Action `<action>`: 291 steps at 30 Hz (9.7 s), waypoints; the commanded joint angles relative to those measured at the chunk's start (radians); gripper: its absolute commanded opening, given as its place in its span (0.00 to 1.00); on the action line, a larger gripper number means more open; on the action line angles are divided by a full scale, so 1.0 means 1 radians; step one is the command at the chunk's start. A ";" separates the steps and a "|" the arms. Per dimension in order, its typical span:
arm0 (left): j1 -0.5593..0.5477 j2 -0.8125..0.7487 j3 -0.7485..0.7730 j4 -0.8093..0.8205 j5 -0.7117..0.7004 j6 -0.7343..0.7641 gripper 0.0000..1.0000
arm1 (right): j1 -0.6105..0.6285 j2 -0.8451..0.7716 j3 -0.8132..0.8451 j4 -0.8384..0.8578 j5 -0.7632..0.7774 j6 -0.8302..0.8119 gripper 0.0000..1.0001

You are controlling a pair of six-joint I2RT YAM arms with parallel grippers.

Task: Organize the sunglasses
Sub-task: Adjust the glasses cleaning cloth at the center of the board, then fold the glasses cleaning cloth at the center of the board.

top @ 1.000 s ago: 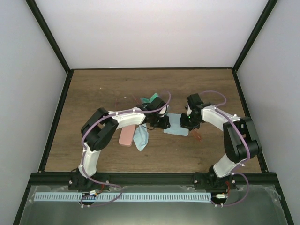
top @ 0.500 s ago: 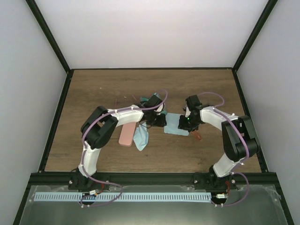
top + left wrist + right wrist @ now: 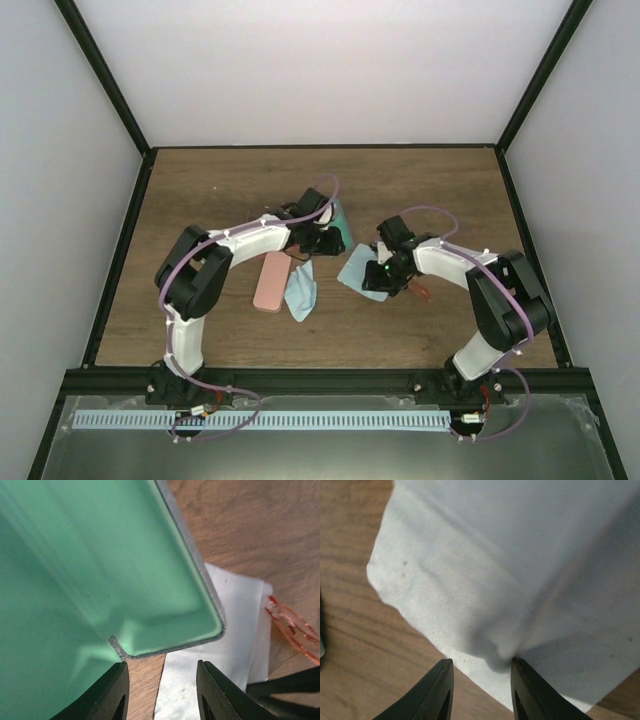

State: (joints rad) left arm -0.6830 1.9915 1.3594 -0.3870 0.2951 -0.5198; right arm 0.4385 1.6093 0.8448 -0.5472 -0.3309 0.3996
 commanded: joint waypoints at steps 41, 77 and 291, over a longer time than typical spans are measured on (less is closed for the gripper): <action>-0.139 -0.035 -0.109 -0.030 -0.030 0.002 0.13 | -0.004 -0.050 -0.068 -0.074 0.159 0.051 0.15; -0.158 -0.131 -0.044 -0.176 -0.047 -0.021 0.51 | 0.009 -0.070 0.173 -0.245 0.139 0.009 0.43; -0.028 0.177 0.266 -0.385 -0.148 0.180 0.49 | 0.023 0.183 0.278 -0.164 0.250 0.088 0.25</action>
State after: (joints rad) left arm -0.7086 2.1349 1.6066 -0.8040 0.1593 -0.3405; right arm 0.4397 1.7741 1.0840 -0.6956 -0.1432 0.4656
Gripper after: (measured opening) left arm 0.500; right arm 0.253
